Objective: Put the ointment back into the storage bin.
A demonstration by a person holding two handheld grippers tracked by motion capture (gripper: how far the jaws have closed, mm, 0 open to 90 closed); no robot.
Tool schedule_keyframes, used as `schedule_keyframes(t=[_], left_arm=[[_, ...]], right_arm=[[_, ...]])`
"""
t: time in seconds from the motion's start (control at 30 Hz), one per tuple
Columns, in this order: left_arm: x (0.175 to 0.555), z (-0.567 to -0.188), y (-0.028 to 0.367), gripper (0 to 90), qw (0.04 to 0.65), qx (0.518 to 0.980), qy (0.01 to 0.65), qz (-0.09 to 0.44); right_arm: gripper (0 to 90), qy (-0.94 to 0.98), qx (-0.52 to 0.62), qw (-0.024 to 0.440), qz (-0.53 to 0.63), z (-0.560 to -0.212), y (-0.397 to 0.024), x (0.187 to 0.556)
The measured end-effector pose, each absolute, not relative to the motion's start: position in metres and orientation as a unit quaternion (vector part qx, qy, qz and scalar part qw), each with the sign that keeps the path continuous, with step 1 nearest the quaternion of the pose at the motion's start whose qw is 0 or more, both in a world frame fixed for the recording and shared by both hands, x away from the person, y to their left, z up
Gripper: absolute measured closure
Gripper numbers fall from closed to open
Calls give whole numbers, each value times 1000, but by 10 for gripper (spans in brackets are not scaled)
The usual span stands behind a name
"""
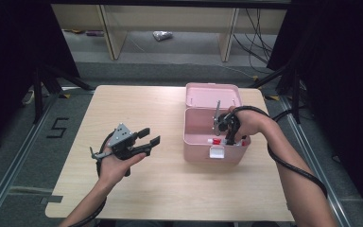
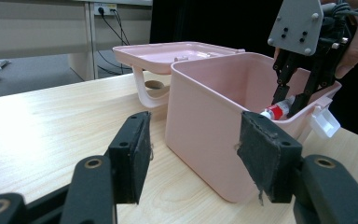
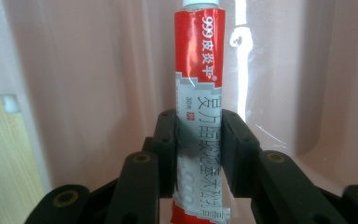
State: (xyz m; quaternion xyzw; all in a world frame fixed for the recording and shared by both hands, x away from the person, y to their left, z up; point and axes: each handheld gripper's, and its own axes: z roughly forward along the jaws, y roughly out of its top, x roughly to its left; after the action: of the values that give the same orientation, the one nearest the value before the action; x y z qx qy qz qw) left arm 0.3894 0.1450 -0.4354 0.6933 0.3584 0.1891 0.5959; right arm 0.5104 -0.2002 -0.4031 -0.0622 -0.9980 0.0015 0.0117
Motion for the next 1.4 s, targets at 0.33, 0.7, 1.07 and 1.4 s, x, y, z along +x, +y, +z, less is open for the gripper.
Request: schedule_keyframes(t=[0.33, 0.7, 1.07, 1.4], left_arm=[[390, -435, 144, 431, 595, 694, 357, 189], [390, -434, 139, 438, 597, 697, 351, 188], [389, -434, 131, 586, 592, 713, 319, 198], [389, -433, 122, 866, 594, 725, 301, 174]], right_arm=[[639, -995, -104, 0, -3, -395, -204, 510], [690, -992, -117, -24, -43, -378, -215, 511], [900, -977, -181, -44, -99, -362, -227, 504], [900, -963, -210, -76, -151, -357, -243, 501]])
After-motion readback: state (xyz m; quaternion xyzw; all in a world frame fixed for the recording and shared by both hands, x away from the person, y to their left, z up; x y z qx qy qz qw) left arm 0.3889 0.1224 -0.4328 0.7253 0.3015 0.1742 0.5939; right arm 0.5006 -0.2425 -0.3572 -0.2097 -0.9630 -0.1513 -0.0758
